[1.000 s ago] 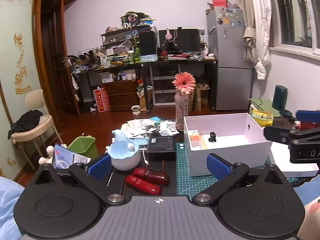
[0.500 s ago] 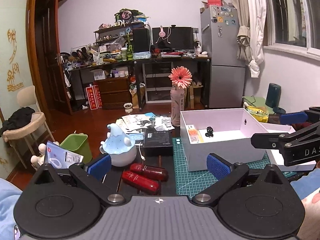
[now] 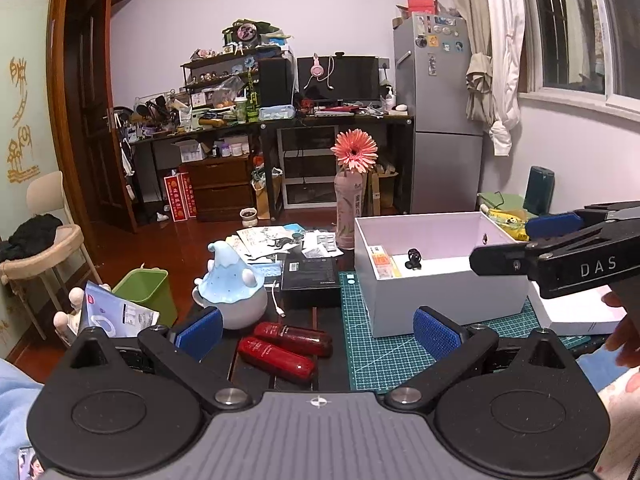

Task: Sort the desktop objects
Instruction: 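Swing the right tool toward the two red bottles beside the ceramic figure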

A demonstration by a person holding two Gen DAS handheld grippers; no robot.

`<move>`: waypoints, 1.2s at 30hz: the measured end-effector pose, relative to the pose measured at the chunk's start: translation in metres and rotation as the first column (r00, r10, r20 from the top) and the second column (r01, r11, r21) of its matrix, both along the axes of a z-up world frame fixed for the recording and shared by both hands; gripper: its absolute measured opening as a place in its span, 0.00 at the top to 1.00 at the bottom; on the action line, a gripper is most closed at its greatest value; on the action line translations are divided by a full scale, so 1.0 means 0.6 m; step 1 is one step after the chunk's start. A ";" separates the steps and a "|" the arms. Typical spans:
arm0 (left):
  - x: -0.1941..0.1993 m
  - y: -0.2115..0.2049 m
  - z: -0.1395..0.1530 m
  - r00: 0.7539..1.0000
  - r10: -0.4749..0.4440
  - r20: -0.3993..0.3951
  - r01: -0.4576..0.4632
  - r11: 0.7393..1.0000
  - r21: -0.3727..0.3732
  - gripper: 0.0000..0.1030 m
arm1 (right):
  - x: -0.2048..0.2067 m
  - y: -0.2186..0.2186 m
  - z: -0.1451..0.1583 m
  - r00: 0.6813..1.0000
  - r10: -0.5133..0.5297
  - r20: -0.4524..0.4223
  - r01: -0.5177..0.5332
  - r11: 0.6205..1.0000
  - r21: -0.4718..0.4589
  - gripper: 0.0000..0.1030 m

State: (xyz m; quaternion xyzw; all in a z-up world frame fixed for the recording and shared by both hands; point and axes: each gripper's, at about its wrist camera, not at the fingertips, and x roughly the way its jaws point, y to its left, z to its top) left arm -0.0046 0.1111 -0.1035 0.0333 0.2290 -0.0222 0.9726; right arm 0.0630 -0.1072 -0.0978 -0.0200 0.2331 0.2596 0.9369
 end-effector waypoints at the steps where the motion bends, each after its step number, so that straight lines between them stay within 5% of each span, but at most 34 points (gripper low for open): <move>1: -0.001 0.001 0.000 1.000 -0.003 0.003 0.003 1.000 -0.003 0.00 | 0.001 -0.002 -0.002 1.000 0.006 0.012 -0.007 1.000 0.014 0.00; 6: -0.005 0.004 -0.002 1.000 -0.010 0.011 0.010 1.000 -0.020 0.00 | 0.011 -0.010 -0.008 0.999 0.013 0.048 -0.016 0.999 0.048 0.00; 17: -0.005 0.015 -0.004 0.999 -0.038 0.009 0.039 0.997 -0.072 0.00 | 0.049 0.008 -0.013 0.999 0.033 0.025 -0.032 0.997 -0.071 0.00; 36: -0.008 0.025 -0.010 0.999 -0.036 0.013 0.037 0.994 -0.100 0.00 | 0.101 0.050 -0.029 0.990 0.140 -0.014 -0.140 0.989 -0.055 0.00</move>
